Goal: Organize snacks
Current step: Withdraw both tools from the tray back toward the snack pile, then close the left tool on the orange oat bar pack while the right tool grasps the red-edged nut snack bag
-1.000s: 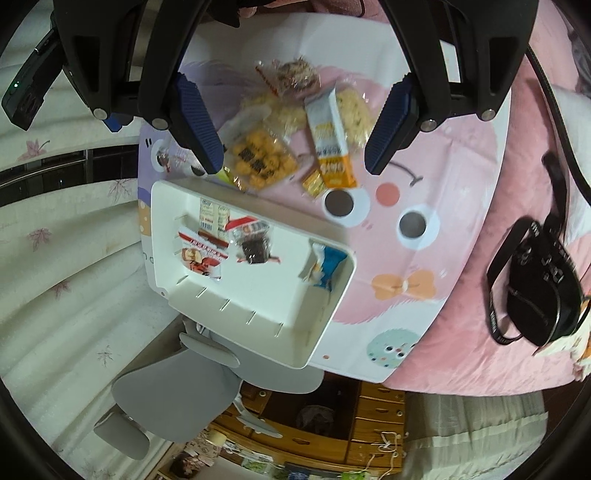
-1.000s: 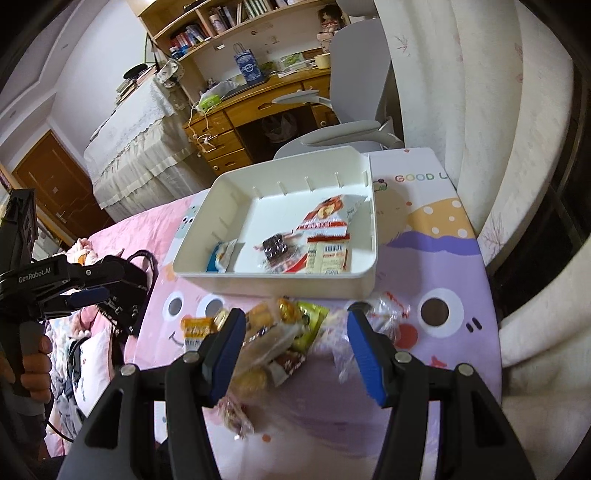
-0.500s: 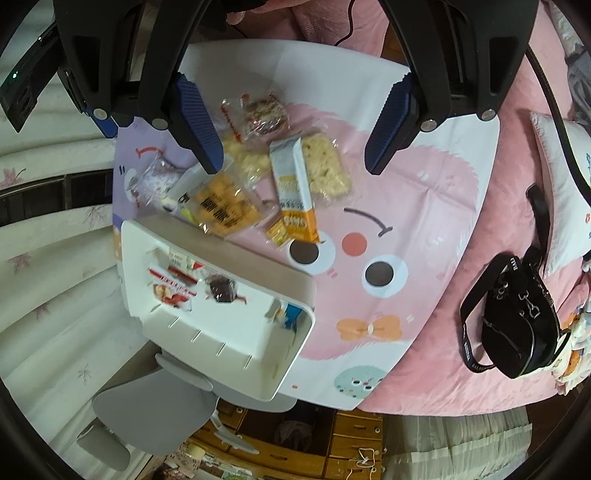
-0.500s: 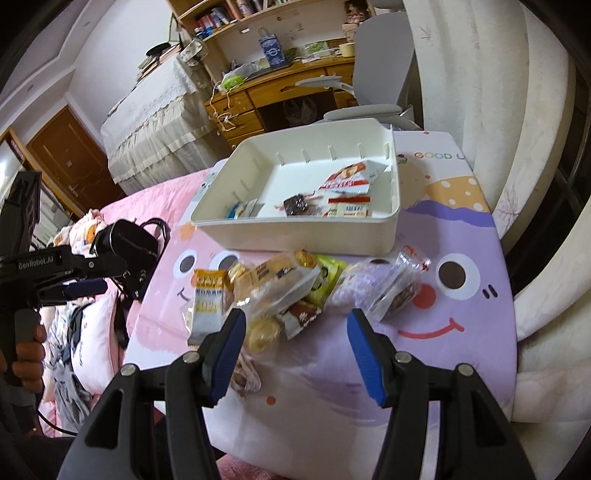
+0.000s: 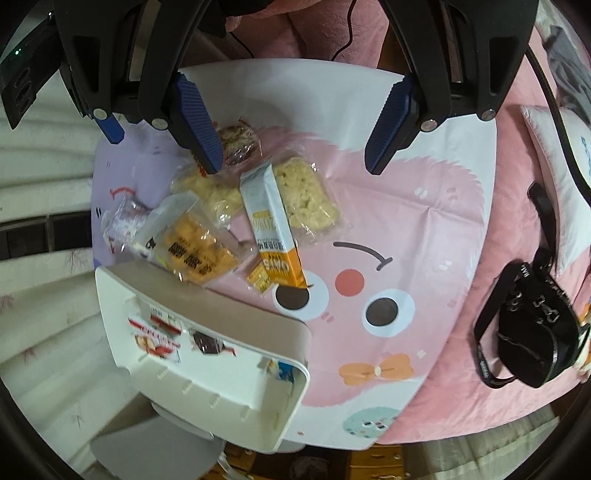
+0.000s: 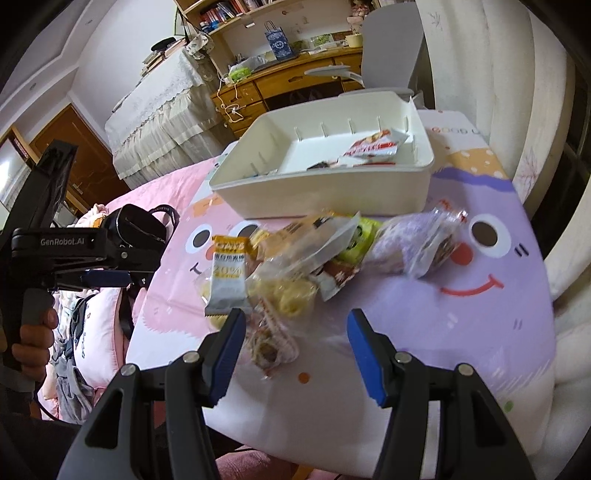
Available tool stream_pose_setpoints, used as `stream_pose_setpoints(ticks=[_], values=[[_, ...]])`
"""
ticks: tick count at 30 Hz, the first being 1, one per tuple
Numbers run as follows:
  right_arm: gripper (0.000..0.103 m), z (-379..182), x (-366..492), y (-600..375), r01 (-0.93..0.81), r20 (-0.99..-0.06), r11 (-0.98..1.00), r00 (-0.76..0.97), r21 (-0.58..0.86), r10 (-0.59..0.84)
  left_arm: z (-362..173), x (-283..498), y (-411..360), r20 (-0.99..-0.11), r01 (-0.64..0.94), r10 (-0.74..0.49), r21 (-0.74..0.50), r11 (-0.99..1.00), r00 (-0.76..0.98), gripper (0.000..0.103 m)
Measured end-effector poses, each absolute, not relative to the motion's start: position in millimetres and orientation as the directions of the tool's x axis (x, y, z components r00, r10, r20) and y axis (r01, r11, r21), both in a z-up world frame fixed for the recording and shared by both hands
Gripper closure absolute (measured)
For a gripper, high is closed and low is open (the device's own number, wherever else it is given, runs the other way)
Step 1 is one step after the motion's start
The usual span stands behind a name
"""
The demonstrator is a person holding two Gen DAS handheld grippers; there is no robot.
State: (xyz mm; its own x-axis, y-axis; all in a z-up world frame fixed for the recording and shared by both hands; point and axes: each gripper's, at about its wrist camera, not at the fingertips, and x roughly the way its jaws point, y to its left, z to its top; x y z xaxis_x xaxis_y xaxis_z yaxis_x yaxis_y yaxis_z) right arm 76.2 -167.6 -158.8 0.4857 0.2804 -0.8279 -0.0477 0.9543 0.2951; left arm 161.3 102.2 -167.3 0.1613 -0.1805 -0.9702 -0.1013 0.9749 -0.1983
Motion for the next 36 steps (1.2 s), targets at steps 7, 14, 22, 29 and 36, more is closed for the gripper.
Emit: stream_pose_setpoints(ticks=[7, 14, 22, 29, 36], values=[[0.046, -167, 66, -135, 0.001, -0.842, 0.963, 0.487, 0.268, 0.234, -188, 178, 103, -0.977, 0.018, -0.197, -0.196, 0.980, 0.083, 0.025], [0.046, -179, 59, -108, 0.092, -0.872, 0.972, 0.467, 0.215, 0.148, -204, 199, 102, -0.979, 0.130, -0.197, -0.190, 0.973, 0.044, 0.025], [0.046, -196, 54, -95, 0.216, -0.897, 0.953, 0.430, 0.212, 0.102, -230, 228, 92, -0.982, 0.213, -0.185, -0.172, 0.962, 0.039, 0.025], [0.046, -216, 61, -97, 0.307, -0.921, 0.923, 0.375, 0.232, 0.107, -254, 242, 83, -0.980, 0.233, -0.196, -0.187, 0.954, 0.016, 0.025], [0.046, -239, 79, -98, 0.352, -0.943, 0.903, 0.303, 0.248, 0.140, -275, 253, 78, -0.972, 0.201, -0.237, -0.233, 0.952, -0.004, 0.025]])
